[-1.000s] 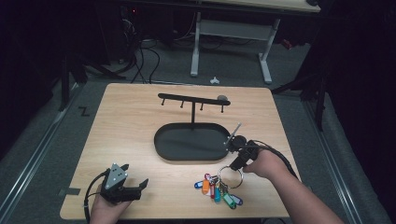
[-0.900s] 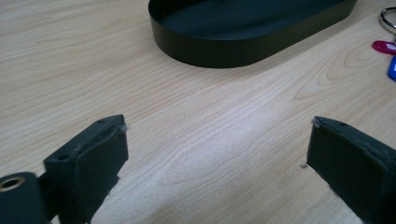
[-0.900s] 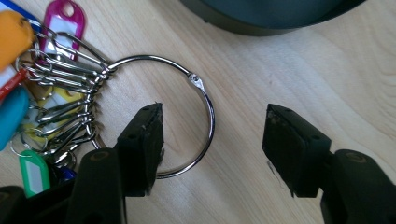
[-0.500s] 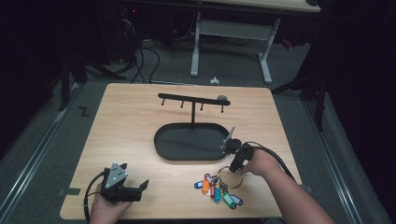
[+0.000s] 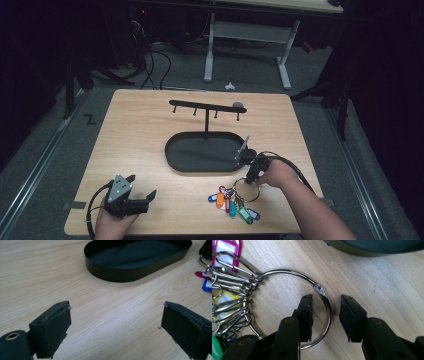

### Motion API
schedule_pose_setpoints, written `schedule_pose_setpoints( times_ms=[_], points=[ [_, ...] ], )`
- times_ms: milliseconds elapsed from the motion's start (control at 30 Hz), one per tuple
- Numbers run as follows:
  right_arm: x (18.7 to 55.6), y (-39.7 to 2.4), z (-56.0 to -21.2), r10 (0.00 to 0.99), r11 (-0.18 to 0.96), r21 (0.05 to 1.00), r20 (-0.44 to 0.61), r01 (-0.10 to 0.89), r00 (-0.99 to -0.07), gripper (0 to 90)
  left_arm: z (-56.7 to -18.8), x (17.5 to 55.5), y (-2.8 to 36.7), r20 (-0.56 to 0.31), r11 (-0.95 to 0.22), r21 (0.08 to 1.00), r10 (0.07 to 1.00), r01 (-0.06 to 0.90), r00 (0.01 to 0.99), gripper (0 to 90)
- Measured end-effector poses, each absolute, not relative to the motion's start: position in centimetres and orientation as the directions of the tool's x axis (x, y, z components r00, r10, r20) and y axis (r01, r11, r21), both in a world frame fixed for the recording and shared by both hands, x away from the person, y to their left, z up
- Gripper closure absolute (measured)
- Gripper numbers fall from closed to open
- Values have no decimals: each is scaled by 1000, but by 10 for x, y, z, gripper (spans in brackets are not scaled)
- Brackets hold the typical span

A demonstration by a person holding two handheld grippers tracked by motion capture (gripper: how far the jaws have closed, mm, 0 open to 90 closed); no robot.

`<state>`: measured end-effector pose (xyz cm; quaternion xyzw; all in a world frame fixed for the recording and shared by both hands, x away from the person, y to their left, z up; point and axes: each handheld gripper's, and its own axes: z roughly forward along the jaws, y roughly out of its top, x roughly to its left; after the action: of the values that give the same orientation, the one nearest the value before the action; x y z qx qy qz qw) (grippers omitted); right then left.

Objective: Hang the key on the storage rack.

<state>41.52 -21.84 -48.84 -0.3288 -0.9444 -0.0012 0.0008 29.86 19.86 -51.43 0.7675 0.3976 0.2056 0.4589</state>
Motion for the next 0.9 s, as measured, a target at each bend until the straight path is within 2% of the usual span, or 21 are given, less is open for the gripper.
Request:
schedule_pose_setpoints(
  times_ms=[233, 633, 900],
  points=[
    [415, -216, -489, 643, 765, -29, -6, 643, -766, 712, -515, 299, 198, -54, -260, 864, 804, 432, 592, 116],
    [411, -208, -489, 610, 791, -54, -7, 609, -793, 861, -518, 301, 194, -39, -291, 853, 793, 434, 608, 131],
    [411, -208, -488, 601, 798, -33, -10, 601, -799, 868, -517, 301, 197, -47, -278, 858, 795, 432, 605, 144]
  ],
)
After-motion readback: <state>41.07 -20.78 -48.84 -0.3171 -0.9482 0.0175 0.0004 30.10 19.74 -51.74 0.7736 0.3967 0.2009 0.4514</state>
